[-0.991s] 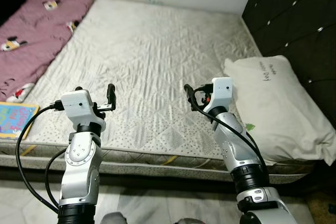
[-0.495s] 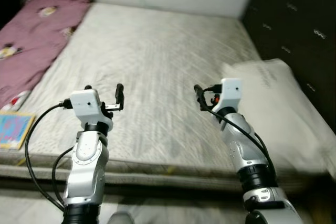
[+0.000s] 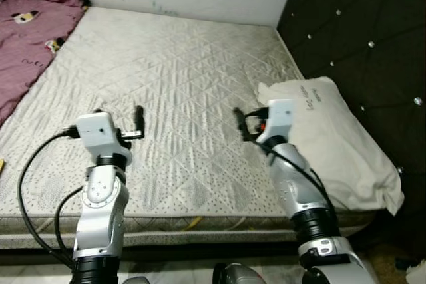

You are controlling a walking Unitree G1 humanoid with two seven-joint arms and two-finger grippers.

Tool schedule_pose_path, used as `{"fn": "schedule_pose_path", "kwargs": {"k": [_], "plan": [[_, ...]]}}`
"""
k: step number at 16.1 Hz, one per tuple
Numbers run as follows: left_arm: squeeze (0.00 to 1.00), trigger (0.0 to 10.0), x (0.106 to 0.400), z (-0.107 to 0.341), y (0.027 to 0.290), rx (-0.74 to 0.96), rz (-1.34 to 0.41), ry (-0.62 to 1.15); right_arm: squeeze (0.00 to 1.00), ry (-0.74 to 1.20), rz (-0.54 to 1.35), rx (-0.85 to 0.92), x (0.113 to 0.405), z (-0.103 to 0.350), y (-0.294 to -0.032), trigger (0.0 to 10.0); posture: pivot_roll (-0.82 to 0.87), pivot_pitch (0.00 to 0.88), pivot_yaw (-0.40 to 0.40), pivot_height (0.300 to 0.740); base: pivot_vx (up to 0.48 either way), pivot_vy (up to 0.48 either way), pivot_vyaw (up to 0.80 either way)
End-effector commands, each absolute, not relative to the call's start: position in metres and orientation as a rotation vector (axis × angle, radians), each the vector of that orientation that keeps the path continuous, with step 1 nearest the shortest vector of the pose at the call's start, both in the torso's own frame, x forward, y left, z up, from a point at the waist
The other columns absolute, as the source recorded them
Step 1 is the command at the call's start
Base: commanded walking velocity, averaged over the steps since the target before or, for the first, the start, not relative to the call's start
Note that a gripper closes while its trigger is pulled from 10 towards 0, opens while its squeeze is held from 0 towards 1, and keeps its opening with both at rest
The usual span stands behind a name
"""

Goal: Clean up the room

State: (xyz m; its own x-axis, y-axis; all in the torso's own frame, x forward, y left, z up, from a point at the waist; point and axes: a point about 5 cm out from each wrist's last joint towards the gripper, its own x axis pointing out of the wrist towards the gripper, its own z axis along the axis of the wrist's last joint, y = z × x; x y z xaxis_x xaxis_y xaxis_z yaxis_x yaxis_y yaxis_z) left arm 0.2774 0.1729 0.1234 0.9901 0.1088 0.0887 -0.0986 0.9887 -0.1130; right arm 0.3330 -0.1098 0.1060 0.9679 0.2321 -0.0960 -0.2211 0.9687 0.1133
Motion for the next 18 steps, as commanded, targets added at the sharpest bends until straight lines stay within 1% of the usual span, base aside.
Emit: {"fn": "schedule_pose_path", "kwargs": {"k": [1,2,6,18], "plan": [[0.00,10.0,0.2793,0.1230,0.1678,-0.112,0.087,-0.086,0.00,0.100,0.205,0.098,0.3364,0.1095,-0.1164,10.0,-0.02,0.000,-0.090,0.740,0.000,0.480,0.00],[0.00,10.0,0.2794,0.1226,0.1678,-0.117,0.088,-0.082,0.00,0.100,0.203,0.098,0.3365,0.1094,-0.1168,10.0,-0.02,0.000,-0.090,0.740,0.000,0.480,0.00],[0.00,10.0,0.2799,0.1229,0.1690,-0.118,0.095,-0.084,0.00,0.110,0.200,0.094,0.3370,0.1081,-0.1170,10.0,-0.02,0.000,-0.089,0.740,0.000,0.480,-0.71],[0.00,10.0,0.2801,0.1224,0.1684,-0.127,0.102,-0.087,0.00,0.118,0.210,0.085,0.3377,0.1069,-0.1169,10.0,-0.02,0.000,-0.094,0.740,0.000,0.480,0.00]]}}
